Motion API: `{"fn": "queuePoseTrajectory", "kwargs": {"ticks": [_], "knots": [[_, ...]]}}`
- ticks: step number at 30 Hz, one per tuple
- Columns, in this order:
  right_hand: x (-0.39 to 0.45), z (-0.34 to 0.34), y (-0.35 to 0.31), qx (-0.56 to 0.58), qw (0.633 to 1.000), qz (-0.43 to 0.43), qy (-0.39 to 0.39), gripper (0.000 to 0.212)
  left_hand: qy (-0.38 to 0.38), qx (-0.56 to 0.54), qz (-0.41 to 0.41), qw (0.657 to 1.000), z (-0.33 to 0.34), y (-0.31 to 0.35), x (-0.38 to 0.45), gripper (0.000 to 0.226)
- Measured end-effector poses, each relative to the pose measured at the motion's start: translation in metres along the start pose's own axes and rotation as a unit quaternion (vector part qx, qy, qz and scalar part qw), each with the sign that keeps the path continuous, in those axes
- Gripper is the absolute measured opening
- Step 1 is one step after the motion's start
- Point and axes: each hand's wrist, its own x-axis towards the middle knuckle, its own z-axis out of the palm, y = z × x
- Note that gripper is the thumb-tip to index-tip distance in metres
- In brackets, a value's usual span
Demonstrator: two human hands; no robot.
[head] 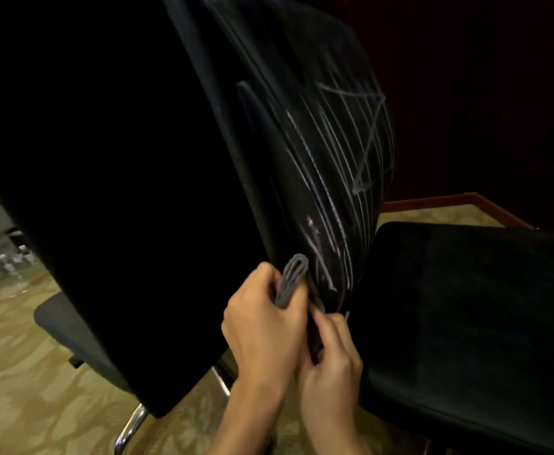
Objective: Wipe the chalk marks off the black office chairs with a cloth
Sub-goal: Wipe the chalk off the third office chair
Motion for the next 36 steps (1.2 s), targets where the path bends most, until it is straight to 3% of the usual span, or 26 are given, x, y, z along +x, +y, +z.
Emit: {"fn": "queuePoseTrajectory", "kwargs": {"ticks": [6, 13, 22, 32, 36], "knots": [[0.053, 0.002, -0.053, 0.013, 1.000, -0.002, -0.020, 0.037, 0.077, 0.005, 0.028, 0.997, -0.019, 0.043, 0.057, 0.034], [0.120, 0.007, -0.123, 0.031, 0.998, -0.024, -0.051, 0.033, 0.103, 0.030, 0.024, 0.994, -0.056, 0.094, 0.128, 0.026], [0.085, 0.007, -0.095, -0.003, 0.998, -0.060, -0.010, 0.041, 0.089, -0.004, -0.086, 0.992, -0.049, 0.079, 0.082, 0.036], [0.177, -0.001, -0.169, 0.001, 0.989, -0.072, -0.130, 0.018, 0.150, -0.019, -0.002, 0.988, -0.079, 0.129, 0.175, 0.035], [0.179, 0.004, -0.183, -0.009, 0.984, -0.079, -0.157, 0.041, 0.138, -0.024, 0.003, 0.990, -0.090, 0.118, 0.185, 0.038]]}}
